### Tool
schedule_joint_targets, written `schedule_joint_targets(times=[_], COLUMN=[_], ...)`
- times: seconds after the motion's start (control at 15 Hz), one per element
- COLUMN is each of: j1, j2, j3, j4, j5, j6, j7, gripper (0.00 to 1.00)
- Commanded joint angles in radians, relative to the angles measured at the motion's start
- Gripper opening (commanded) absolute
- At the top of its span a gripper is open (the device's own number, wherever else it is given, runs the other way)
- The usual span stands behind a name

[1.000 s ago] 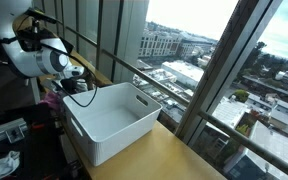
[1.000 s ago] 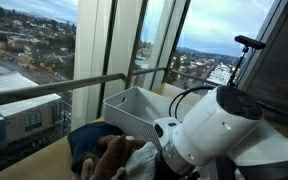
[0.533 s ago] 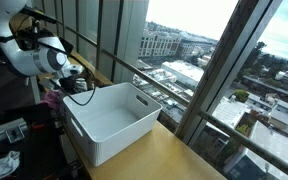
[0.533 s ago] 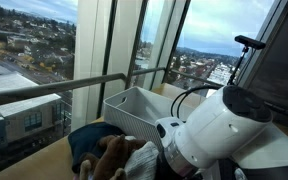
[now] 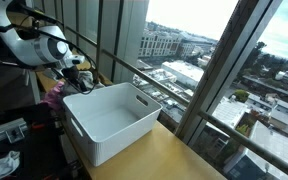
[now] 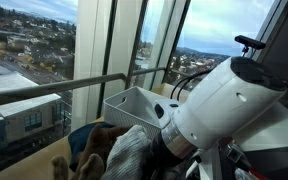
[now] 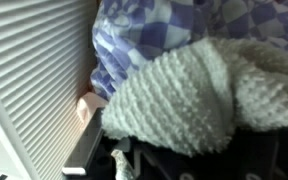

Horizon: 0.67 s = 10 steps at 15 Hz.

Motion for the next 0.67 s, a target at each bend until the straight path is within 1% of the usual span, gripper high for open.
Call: schedule_joint_targets(times=[0.0, 0.2, 0.4, 0.6], j1=[0.015, -0.022, -0.060, -0.127], j2=[-0.088, -0.120, -0.147, -0.174], j3=[-0.026, 0.007, 0.038, 0.102], j4=[0.025, 0.046, 0.046, 0.039], j5=[-0.041, -0.091, -0.148, -0.199], j6=[-0.101, -0.150, -0.174, -0.193], j7=[-0.002, 0.018, 0.039, 0.049], gripper=[0.04, 0.04, 0.04, 0.04])
